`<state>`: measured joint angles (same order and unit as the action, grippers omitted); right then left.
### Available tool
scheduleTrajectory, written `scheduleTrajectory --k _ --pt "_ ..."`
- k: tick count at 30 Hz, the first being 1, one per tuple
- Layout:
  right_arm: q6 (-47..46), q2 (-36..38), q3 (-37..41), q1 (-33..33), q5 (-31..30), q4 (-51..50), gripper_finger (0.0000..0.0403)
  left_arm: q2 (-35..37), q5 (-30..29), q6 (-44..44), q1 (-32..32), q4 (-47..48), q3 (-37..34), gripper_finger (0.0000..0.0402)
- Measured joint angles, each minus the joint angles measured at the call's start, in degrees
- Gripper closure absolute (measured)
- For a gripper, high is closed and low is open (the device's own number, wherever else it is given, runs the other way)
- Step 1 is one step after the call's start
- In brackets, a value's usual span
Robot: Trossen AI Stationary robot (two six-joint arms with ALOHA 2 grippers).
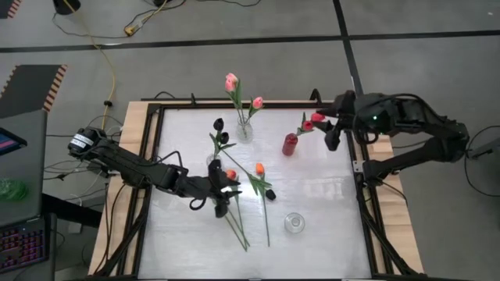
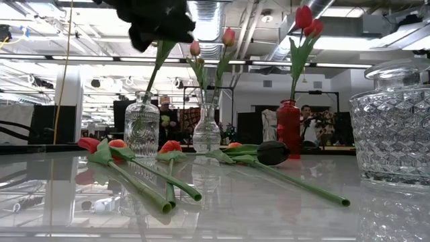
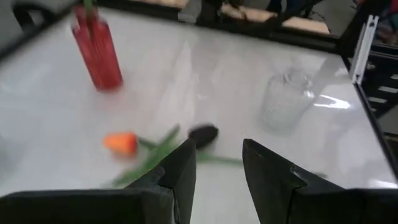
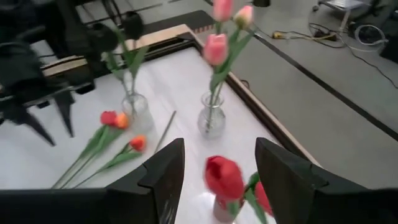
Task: Sort flowers into vase by color
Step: Put the red tulip into the red vase
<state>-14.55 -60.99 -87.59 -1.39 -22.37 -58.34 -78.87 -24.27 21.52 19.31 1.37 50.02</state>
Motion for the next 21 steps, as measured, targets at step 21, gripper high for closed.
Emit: scheduleTrajectory --k 21 --pt "-2.4 -4.7 0.9 16.2 0.0 -2.7 0.0179 0.0 9.3 53.2 0.0 26.1 0.0 0.0284"
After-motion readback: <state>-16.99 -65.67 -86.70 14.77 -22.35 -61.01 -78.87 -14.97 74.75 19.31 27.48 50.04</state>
